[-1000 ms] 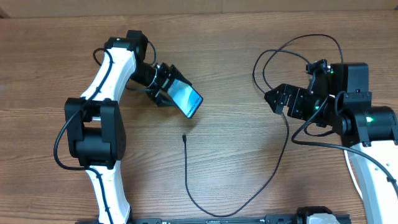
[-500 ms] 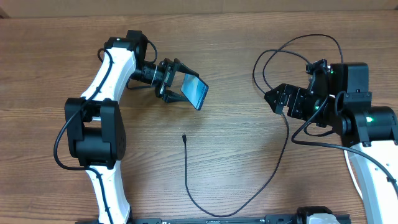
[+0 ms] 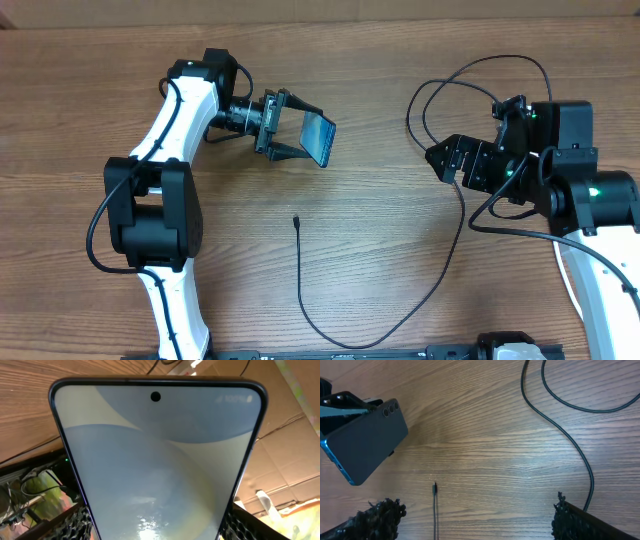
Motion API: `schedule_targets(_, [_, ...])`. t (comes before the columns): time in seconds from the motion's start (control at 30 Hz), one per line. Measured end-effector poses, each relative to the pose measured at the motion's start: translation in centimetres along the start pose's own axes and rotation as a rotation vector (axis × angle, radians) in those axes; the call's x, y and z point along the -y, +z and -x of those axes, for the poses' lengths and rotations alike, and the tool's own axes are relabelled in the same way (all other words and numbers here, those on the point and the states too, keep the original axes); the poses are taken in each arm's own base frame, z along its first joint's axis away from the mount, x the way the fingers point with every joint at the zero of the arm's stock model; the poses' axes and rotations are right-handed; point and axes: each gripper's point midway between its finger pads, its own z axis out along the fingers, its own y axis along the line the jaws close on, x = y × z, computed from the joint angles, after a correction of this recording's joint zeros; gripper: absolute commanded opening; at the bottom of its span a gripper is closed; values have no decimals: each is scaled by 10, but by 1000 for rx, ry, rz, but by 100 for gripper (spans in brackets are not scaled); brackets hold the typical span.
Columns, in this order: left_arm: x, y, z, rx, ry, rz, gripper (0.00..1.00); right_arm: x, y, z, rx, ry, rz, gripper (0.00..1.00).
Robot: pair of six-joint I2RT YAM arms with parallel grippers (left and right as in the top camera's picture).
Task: Plug charger to phone and switch on socket
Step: 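Rotate the held phone so its bottom port faces right, then move the right gripper toward the phone held by the left gripper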
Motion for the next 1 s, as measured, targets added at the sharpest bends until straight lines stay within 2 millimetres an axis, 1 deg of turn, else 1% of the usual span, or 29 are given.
schedule_targets(0.7, [1,0,-1,-8,-3,-6,51,0,0,0,-1,1,0,100])
schedule_targets(0.87, [1,0,-1,-8,-3,-6,51,2,7,-1,-24,9,0,100])
schedule_targets(1.0, [1,0,-1,-7,-3,-6,51,1,16,-3,-60,21,20,100])
